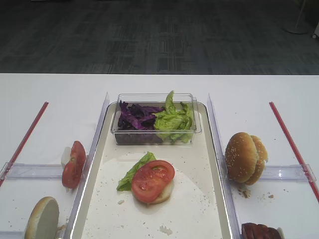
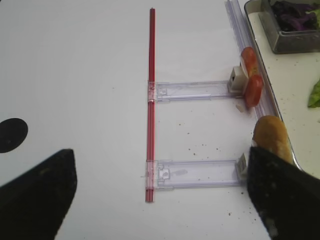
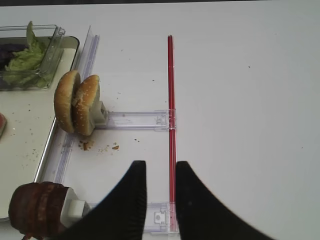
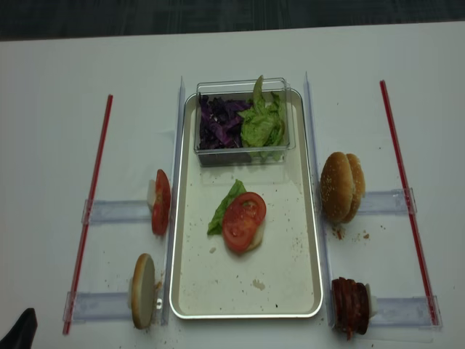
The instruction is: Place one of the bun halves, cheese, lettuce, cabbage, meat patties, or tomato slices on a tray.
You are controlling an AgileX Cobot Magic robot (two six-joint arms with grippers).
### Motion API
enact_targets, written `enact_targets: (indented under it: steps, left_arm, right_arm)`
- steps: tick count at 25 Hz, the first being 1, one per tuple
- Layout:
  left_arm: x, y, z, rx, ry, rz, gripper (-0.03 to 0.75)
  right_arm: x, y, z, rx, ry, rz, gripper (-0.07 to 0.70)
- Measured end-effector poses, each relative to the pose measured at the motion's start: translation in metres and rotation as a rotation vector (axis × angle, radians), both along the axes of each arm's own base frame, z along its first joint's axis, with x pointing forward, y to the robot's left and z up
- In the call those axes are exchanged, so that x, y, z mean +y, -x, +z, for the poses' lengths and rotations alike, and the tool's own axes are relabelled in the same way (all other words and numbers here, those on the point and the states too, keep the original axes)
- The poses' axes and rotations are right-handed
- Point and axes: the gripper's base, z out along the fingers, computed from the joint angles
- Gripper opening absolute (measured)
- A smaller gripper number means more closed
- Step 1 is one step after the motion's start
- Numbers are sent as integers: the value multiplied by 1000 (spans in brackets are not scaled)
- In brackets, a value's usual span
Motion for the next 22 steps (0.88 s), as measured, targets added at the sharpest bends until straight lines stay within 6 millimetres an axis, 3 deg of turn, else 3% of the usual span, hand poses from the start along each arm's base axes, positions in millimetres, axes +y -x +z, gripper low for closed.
enact_targets:
  steps: [22]
  left_arm:
    - [0, 0, 0, -3, 5, 6, 634]
  right_arm:
    - [0, 0, 0, 0, 0, 0, 193]
